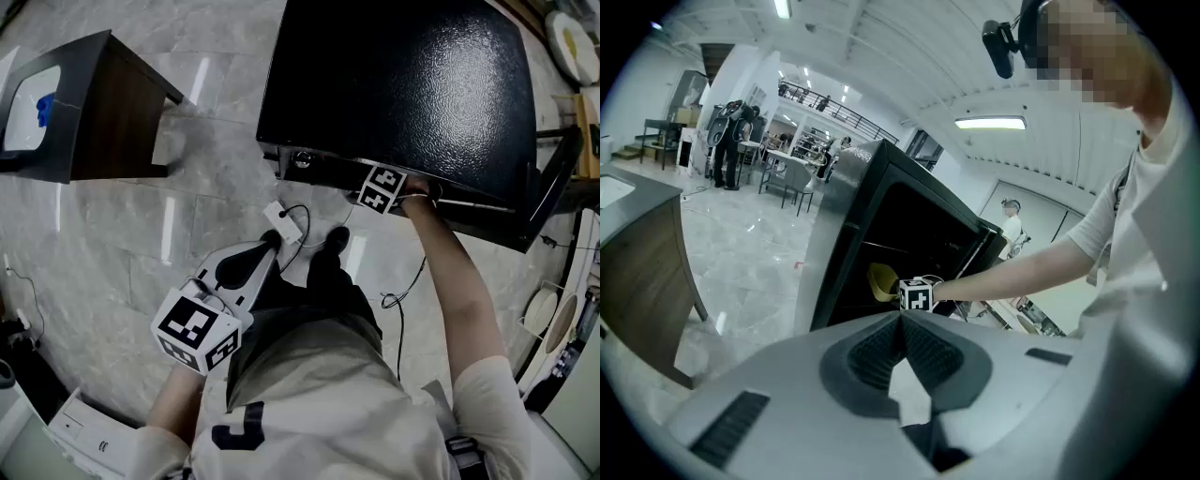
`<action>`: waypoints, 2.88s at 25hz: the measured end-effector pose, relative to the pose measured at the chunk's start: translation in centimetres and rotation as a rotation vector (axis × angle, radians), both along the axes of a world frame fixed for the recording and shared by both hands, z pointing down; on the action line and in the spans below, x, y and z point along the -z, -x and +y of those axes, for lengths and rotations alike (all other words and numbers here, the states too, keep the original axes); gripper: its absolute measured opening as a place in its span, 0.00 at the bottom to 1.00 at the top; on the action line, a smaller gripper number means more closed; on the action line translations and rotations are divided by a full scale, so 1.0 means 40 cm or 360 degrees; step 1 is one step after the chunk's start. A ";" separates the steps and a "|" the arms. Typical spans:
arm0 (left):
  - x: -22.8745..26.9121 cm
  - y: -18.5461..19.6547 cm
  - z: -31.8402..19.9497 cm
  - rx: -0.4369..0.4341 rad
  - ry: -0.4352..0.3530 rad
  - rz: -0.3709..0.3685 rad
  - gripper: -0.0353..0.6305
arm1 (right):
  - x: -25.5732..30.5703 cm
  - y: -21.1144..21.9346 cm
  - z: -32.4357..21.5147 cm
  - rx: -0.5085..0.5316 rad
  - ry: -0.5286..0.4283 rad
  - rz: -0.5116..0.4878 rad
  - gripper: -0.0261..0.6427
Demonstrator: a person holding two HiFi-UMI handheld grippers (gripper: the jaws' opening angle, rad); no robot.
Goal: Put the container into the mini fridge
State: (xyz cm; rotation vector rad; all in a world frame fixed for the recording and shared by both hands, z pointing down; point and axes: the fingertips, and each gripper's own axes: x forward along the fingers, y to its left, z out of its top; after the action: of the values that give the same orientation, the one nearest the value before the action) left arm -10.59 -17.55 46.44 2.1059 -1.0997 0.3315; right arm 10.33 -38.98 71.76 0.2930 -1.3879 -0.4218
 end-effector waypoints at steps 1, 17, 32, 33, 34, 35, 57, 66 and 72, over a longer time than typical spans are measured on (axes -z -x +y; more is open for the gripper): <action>0.000 0.003 0.001 0.0007 0.0003 0.0000 0.14 | 0.007 -0.005 -0.008 -0.0020 -0.0027 0.0019 0.09; 0.015 0.037 0.001 0.0048 -0.0048 0.0015 0.14 | 0.074 0.009 -0.034 -0.0152 -0.0168 -0.0168 0.31; 0.098 0.161 0.002 0.0128 -0.0276 -0.0034 0.14 | 0.288 0.118 0.098 -0.0389 -0.0178 -0.0873 0.31; 0.103 0.174 0.003 0.0144 -0.0287 -0.0043 0.14 | 0.302 0.131 0.109 -0.0446 -0.0160 -0.0964 0.31; 0.108 0.187 0.005 0.0157 -0.0297 -0.0053 0.14 | 0.317 0.144 0.122 -0.0514 -0.0132 -0.1062 0.31; 0.113 0.197 0.007 0.0165 -0.0307 -0.0061 0.14 | 0.333 0.157 0.136 -0.0576 -0.0108 -0.1157 0.32; 0.202 0.197 0.031 -0.0186 -0.0484 -0.0025 0.14 | 0.754 0.344 0.430 -0.1095 0.0128 -0.2350 0.13; 0.192 0.118 0.058 -0.0347 -0.0494 0.0041 0.14 | 0.800 0.317 0.559 -0.1097 0.0028 -0.2322 0.08; 0.226 0.084 0.110 -0.0333 -0.0522 -0.0021 0.14 | 0.868 0.332 0.616 -0.0941 0.0089 -0.2444 0.08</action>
State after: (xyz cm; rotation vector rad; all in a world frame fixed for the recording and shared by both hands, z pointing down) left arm -13.97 -13.14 37.41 2.5219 -0.9954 0.2781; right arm -2.93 -14.35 37.04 1.0801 -2.6383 0.4988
